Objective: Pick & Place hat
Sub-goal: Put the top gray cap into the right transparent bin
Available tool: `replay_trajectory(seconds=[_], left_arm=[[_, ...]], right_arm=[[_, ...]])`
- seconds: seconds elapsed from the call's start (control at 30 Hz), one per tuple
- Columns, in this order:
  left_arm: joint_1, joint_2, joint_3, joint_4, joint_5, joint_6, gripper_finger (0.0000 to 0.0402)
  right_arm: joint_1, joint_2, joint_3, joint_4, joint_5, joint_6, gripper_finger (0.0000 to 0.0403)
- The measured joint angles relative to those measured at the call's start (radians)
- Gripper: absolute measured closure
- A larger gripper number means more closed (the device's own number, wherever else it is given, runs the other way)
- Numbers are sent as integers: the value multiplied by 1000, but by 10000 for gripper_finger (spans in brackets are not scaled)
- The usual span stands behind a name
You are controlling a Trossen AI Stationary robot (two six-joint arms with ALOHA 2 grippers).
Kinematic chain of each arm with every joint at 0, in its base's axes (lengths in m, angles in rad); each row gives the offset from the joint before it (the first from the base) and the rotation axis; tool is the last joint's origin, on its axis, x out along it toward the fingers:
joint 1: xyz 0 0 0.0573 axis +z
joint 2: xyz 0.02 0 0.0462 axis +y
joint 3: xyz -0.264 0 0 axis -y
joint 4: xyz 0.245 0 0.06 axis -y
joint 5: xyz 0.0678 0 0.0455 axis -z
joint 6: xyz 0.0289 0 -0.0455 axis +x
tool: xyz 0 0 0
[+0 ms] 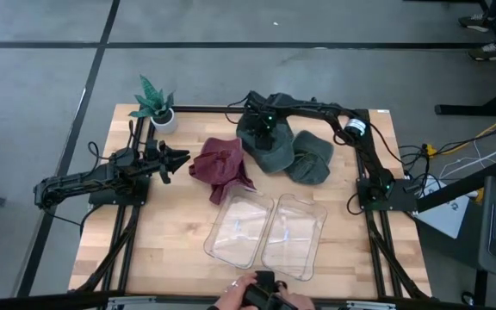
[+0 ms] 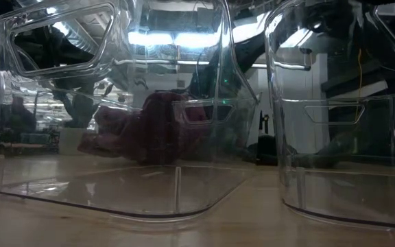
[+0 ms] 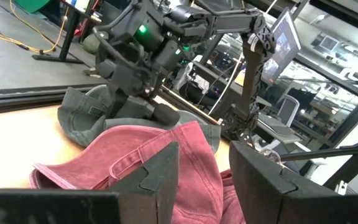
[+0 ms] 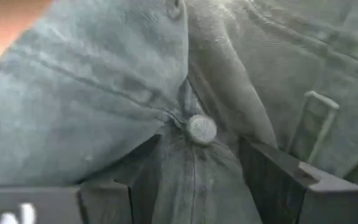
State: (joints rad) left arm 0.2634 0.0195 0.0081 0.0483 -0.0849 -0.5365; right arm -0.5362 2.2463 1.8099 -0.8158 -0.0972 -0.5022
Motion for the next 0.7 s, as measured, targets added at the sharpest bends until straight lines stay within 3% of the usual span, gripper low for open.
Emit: replay_trajectory(seconds=[0.23, 0.5, 0.7], left_arm=[[0, 0, 0, 0, 0, 0, 265], [0, 0, 0, 0, 0, 0, 265], [0, 0, 0, 0, 0, 0, 265]], right_arm=[[0, 4, 0, 39, -1, 1, 239], [0, 4, 0, 39, -1, 16, 386], [0, -19, 0, 19, -73, 54, 396]])
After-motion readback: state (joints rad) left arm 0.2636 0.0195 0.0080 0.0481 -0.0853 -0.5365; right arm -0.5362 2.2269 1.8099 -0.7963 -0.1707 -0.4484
